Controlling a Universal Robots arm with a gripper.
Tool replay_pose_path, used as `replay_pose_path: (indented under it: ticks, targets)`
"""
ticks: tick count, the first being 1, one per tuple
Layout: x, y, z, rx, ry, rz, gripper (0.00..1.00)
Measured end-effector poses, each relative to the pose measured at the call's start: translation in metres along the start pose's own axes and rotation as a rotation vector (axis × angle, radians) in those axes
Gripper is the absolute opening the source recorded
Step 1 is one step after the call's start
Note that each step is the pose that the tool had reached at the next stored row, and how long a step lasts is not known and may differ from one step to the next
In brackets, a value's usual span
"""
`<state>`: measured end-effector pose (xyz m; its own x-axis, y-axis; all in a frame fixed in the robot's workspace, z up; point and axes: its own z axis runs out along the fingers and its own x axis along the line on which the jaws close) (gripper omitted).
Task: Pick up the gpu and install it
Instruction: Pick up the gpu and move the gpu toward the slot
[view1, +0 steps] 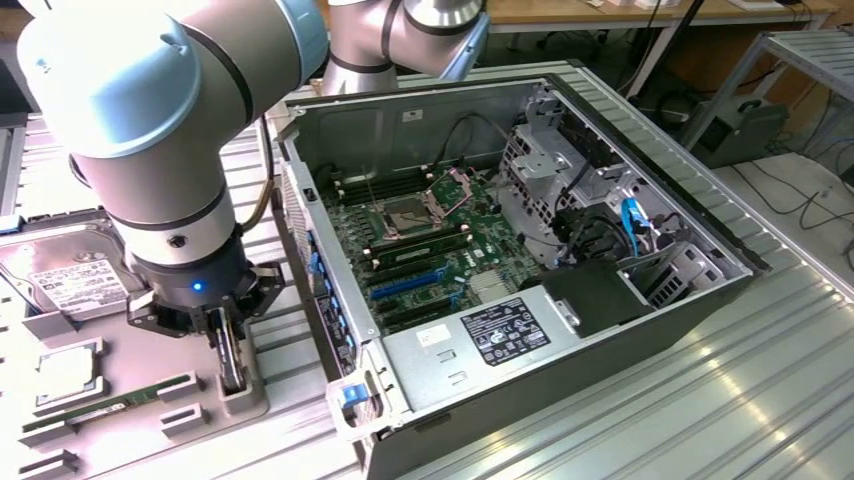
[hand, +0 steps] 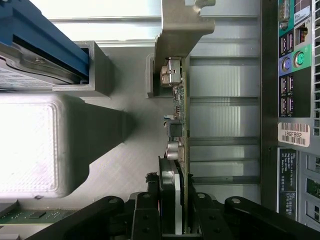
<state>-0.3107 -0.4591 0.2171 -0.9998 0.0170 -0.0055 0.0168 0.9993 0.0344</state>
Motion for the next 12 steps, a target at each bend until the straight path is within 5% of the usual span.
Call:
replay_pose_path:
  ticks: [12]
  targets:
    - [0.0,0.0,0.0,0.0,0.0,0.0,0.28]
